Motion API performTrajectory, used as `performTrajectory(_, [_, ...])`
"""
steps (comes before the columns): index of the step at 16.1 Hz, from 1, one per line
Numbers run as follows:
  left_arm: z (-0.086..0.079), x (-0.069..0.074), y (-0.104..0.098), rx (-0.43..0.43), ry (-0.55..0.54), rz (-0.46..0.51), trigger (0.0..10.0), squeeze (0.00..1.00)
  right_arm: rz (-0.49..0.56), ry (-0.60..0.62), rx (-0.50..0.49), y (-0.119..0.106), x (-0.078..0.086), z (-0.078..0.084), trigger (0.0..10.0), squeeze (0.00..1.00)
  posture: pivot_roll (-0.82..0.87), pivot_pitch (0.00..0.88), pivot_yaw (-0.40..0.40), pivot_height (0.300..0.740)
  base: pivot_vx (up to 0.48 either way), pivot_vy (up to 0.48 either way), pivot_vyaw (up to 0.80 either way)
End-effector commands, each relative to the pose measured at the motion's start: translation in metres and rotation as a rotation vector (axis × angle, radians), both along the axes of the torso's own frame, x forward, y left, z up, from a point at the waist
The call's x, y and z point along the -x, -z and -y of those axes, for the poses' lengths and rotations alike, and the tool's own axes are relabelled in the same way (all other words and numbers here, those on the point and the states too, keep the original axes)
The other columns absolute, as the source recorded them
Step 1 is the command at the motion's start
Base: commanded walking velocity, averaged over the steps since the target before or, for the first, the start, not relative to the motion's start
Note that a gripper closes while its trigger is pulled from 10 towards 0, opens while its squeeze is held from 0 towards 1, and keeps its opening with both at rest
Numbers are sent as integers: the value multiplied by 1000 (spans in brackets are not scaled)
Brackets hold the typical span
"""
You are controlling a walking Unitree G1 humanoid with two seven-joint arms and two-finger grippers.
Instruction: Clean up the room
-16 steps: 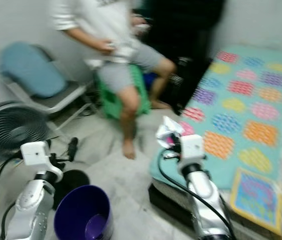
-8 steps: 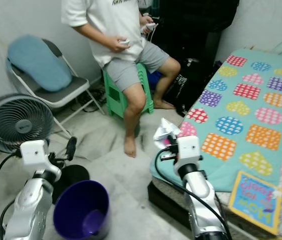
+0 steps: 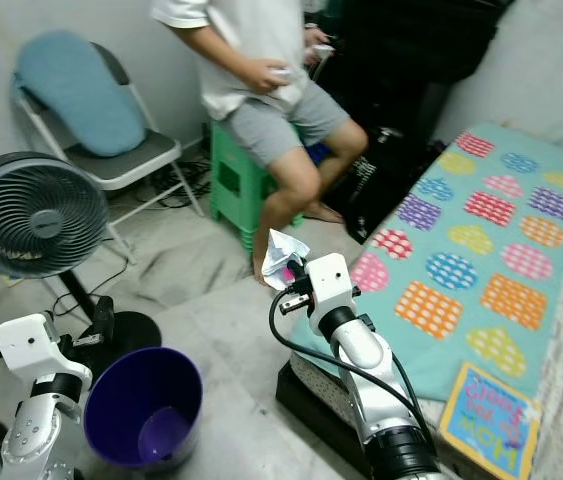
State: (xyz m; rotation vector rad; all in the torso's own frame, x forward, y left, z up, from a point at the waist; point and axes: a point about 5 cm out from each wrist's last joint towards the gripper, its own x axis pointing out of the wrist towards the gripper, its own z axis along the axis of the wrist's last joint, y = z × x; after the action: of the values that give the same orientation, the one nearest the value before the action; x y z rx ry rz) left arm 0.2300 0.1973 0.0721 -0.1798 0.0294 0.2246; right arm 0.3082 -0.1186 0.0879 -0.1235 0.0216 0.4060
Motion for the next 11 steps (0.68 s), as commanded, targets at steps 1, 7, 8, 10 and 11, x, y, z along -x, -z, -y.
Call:
performTrajectory(1, [0, -2, -2, -4, -3, 3, 10000, 0, 17, 2, 1, -3, 1, 1, 10000, 0, -109, 0, -10, 740, 0, 0, 800])
performTrajectory(7, [12, -17, -5, 2, 81, 6, 10000, 0, 15, 59, 15, 3, 8, 14, 10000, 0, -150, 0, 29, 740, 0, 0, 800])
performTrajectory(8, [15, -18, -5, 4, 97, 6, 10000, 0, 14, 66, 14, 4, 10, 15, 10000, 0, -154, 0, 35, 740, 0, 0, 800])
performTrajectory(10, [16, -21, -6, 9, 110, 8, 10000, 0, 14, 72, 12, 5, 12, 15, 10000, 0, -161, 0, 41, 740, 0, 0, 759])
performTrajectory(11, [19, -23, -7, 15, 123, 10, 10000, 0, 15, 78, 13, 5, 12, 16, 10000, 0, -163, 0, 44, 740, 0, 0, 712])
